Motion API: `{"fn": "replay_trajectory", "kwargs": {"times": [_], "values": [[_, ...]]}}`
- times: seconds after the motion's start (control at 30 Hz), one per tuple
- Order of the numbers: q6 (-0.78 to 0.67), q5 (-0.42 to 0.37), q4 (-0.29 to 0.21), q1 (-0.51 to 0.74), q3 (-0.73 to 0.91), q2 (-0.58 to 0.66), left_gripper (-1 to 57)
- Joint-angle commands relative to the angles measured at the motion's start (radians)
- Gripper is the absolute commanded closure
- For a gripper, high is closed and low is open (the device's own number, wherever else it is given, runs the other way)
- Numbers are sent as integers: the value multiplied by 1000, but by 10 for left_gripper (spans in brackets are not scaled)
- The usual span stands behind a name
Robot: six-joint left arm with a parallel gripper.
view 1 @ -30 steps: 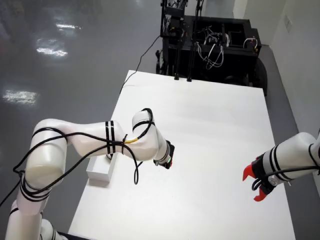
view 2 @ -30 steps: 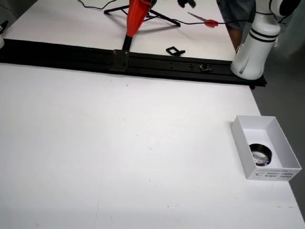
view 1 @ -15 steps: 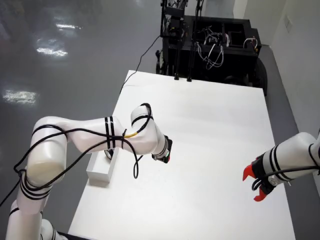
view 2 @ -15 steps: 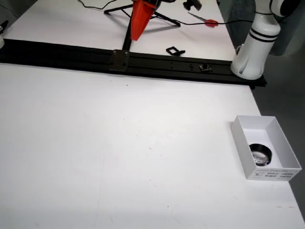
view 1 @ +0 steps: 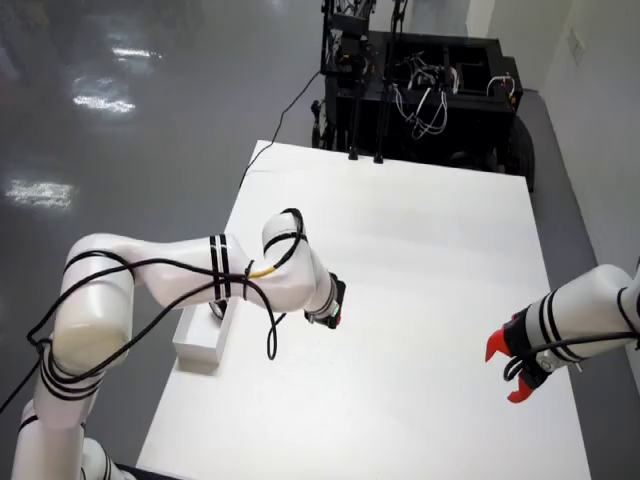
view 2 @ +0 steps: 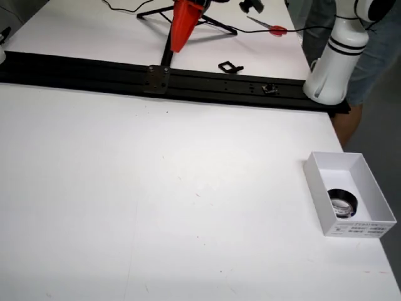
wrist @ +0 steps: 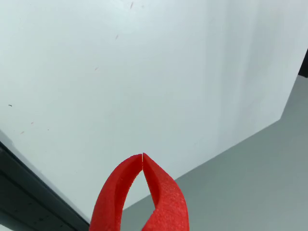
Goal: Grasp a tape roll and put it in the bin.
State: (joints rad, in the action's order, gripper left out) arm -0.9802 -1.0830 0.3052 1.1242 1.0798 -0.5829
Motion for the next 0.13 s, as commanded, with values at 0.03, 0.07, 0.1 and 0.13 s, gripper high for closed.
{"fn": "replay_trajectory", "kwargs": {"times": [0.03,0.07,0.1,0.13], "values": [[0,0,0,37,0,0,565],[0,0,0,37,0,0,565],[0,0,-2,37,0,0,565],[0,0,-2,37,0,0,565]]}}
